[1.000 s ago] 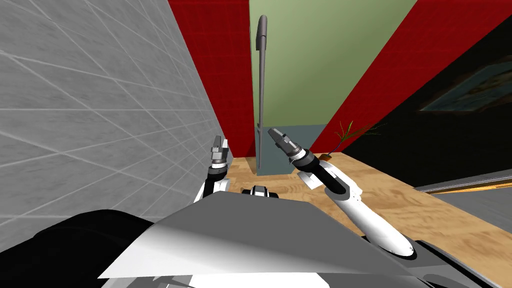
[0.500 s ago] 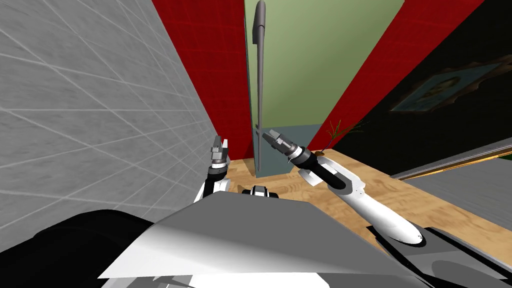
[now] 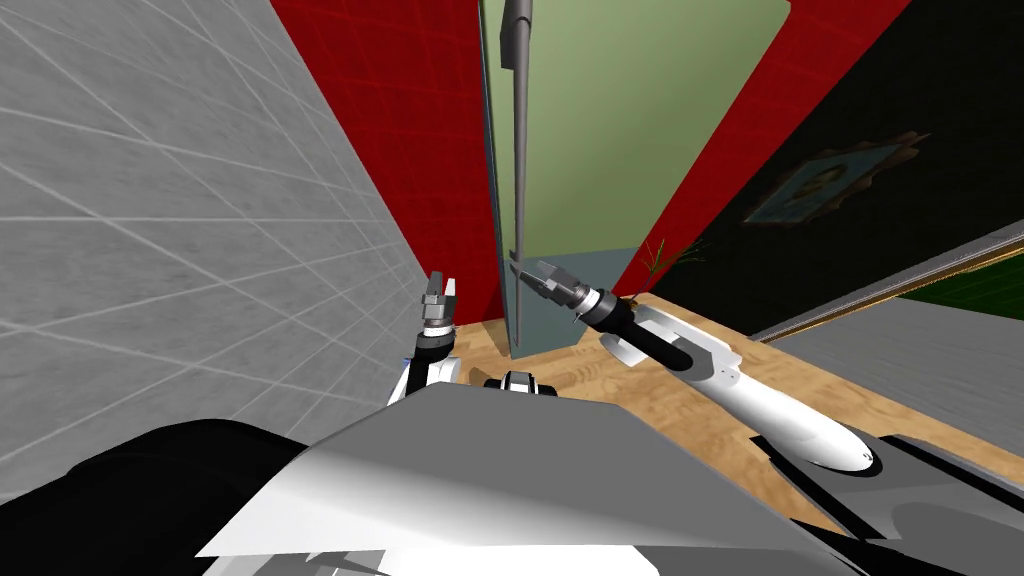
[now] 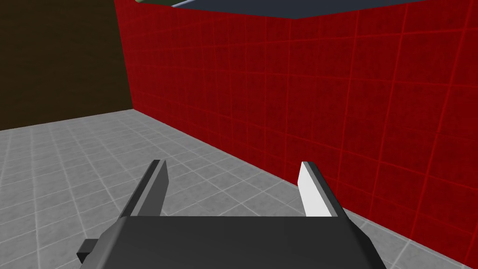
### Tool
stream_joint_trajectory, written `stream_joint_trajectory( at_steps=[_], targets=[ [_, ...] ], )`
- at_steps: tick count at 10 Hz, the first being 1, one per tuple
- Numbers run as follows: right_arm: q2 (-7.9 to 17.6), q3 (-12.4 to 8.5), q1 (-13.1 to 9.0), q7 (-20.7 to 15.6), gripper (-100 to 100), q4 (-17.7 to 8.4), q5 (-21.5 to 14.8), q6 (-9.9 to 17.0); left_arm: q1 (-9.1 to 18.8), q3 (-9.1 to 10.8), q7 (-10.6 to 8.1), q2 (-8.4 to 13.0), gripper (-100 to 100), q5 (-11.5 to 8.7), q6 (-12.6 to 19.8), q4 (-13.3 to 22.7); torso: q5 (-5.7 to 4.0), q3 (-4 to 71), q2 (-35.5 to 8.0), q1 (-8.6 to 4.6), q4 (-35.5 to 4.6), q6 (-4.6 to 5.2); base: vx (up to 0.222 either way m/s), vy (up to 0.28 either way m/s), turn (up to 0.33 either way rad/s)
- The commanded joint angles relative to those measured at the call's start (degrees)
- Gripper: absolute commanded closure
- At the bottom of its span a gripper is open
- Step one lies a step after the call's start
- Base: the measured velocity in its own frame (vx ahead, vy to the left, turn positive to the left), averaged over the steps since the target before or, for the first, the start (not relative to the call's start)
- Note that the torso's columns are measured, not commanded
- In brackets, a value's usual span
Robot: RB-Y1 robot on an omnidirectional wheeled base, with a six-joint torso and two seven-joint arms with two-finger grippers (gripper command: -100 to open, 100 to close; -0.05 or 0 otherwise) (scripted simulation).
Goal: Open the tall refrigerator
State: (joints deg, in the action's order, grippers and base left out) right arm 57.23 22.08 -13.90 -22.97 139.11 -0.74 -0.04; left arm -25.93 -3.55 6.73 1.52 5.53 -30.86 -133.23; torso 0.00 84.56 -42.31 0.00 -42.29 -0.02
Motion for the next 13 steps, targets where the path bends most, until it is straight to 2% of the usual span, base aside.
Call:
stream_joint_trajectory(
  at_steps=[1, 2, 3, 4, 5, 6, 7, 9, 10, 11, 12, 13],
  targets=[
    [3.59, 1.1, -2.36, -0.91, -100, -0.35, -0.26, 1.85, -0.01, 0.0, 0.0, 0.0, 0, 0.0, 0.0, 0.0, 0.01, 0.02, 0.04, 0.03, 0.0, 0.03, 0.065, 0.078, -0.113],
    [5.73, 2.2, -4.46, -1.76, -100, -0.5, -0.56, 3.67, 0.0, 0.0, 0.0, 0.0, 0, 0.0, 0.0, 0.0, 0.0, 0.02, 0.03, -0.01, 0.01, 0.0, 0.074, 0.085, -0.225],
    [6.4, 2.2, -4.46, -1.76, -100, -0.5, -0.56, 3.67, -0.01, 0.0, 0.0, 0.0, 0, 0.0, 0.0, 0.0, 0.0, 0.03, 0.05, 0.01, 0.0, 0.04, 0.056, 0.075, -0.098],
    [8.69, 3.28, -6.52, -2.6, -100, -0.62, -0.85, 5.46, 0.0, 0.0, 0.0, 0.0, 0, 0.0, 0.0, 0.0, -0.01, 0.0, 0.0, -0.03, 0.0, -0.01, 0.052, 0.099, -0.139],
    [9.17, 3.28, -6.52, -2.6, -100, -0.62, -0.85, 5.46, 0.0, 0.0, 0.0, 0.0, 0, 0.0, 0.0, 0.0, 0.01, -0.01, -0.01, 0.06, -0.01, 0.02, 0.043, 0.076, -0.131],
    [11.4, 4.34, -8.53, -3.43, -100, -0.66, -1.14, 7.2, 0.0, 0.0, 0.0, 0.0, 0, 0.0, 0.0, 0.0, -0.01, -0.02, -0.03, -0.04, -0.01, 0.01, 0.053, 0.073, -0.233],
    [11.9, 4.34, -8.53, -3.43, -100, -0.66, -1.14, 7.2, 0.0, 0.0, 0.0, 0.0, 0, 0.0, 0.0, 0.0, -0.02, 0.01, 0.02, -0.05, -0.01, 0.05, 0.043, 0.07, -0.08],
    [15.92, 6.35, -12.18, -5.0, -100, -0.51, -1.67, 10.49, 0.0, 0.0, 0.0, 0.0, 0, 0.0, 0.0, 0.0, 0.0, 0.04, 0.08, 0.02, 0.01, 0.03, 0.077, 0.107, -0.219],
    [17.18, 6.35, -12.33, -5.0, -100, -0.51, -1.67, 10.49, -0.01, 0.0, 0.0, 0.0, 0, 0.0, 0.0, 0.0, 0.05, 0.08, 0.13, 0.17, 0.03, 0.03, 0.06, 0.111, -0.106],
    [19.18, 7.28, -14.1, -5.74, -100, -0.28, -1.92, 12.02, 0.0, 0.0, 0.0, 0.0, 0, 0.0, 0.0, 0.0, 0.03, 0.03, 0.04, 0.06, 0.02, -0.03, 0.047, 0.093, -0.113],
    [19.69, 7.28, -14.1, -5.74, -100, -0.28, -1.92, 12.02, 0.0, 0.0, 0.0, 0.0, 0, 0.0, 0.0, 0.0, -0.02, -0.02, -0.03, -0.05, -0.01, 0.03, 0.032, 0.066, -0.094],
    [22.0, 8.17, -15.78, -6.43, -100, 0.08, -2.16, 13.47, 0.01, 0.0, 0.0, 0.0, 0, 0.0, 0.0, 0.0, -0.05, -0.05, -0.08, -0.16, -0.03, 0.01, 0.034, 0.07, -0.173]
  ],
)
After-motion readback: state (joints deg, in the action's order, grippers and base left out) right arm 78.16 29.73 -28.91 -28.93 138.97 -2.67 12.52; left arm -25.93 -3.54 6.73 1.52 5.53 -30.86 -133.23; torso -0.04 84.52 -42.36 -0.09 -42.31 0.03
